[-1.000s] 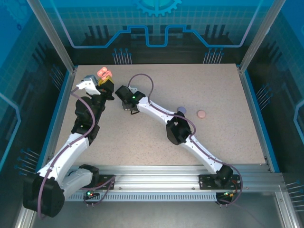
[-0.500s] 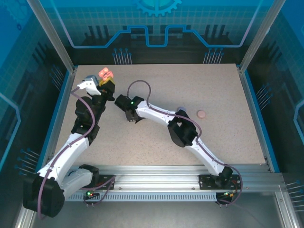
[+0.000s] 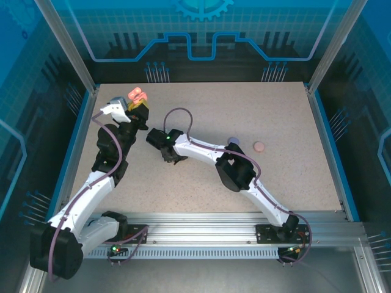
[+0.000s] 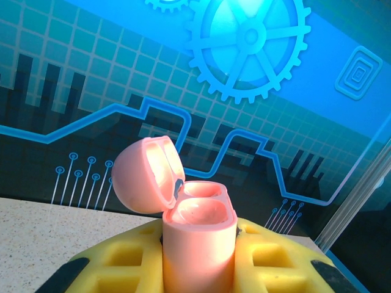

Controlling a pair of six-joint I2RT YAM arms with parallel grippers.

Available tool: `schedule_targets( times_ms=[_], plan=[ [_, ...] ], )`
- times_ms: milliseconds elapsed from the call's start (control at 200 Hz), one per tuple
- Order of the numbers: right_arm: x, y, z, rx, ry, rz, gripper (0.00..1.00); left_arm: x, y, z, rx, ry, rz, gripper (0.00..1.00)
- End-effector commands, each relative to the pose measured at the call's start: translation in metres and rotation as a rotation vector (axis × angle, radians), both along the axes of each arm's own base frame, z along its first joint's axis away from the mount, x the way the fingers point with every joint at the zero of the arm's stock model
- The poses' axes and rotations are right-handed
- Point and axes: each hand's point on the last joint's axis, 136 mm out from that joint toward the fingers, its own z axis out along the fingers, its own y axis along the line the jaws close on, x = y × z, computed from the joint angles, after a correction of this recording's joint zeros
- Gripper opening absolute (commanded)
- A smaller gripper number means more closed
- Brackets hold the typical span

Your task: Insert wireless bluetooth earbuds into charging case

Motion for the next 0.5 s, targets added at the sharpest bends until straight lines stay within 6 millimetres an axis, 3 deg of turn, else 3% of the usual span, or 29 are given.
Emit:
schedule_targets(
  times_ms=[0,300,495],
  plan=[
    [-0.016,-0.010,-0.011,-0.026,0.090,-0.039,0.35,-0.005,0.000,0.018,-0.017,-0.043,-0.013,0.00],
    [-0.030,-0.021,-0.012,-0.018,0.181,-0.179,0.34,-0.005,-0.001,0.020,-0.018,-0.048,-0.016,0.00],
    [-0.026,-0.020,-0.015,-0.001,0.174,-0.215,0.34,-0.004,-0.002,0.019,-0.023,-0.045,-0.021,0.00]
  ],
)
